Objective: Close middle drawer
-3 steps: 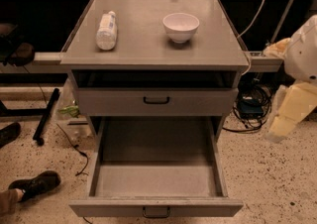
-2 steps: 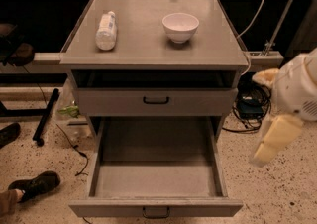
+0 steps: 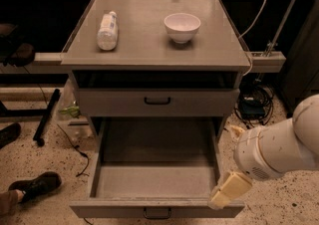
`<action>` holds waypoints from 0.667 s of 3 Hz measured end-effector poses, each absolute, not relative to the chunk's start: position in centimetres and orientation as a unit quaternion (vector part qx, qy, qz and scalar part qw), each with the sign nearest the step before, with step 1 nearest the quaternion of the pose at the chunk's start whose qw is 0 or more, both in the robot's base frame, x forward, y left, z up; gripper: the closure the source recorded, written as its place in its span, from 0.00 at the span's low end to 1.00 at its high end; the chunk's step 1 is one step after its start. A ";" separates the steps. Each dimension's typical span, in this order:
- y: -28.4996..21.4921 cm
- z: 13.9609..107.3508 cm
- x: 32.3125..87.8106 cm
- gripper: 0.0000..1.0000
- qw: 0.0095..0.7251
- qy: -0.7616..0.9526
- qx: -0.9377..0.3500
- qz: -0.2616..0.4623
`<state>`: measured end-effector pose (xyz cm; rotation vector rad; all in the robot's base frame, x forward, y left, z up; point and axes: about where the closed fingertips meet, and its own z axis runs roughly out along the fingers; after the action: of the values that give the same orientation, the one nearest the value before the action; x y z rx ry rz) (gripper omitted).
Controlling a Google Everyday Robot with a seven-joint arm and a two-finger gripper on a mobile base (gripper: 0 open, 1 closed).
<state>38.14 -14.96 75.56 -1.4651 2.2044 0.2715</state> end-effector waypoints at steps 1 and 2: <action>-15.0 75.5 38.1 0.00 0.238 0.805 -0.535 0.099; -16.3 72.9 37.3 0.00 0.239 0.811 -0.524 0.099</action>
Offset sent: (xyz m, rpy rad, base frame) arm -0.0195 -0.0342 -0.0689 0.0165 0.0127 -0.0625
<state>37.33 -16.26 72.90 -1.4359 2.2211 0.2720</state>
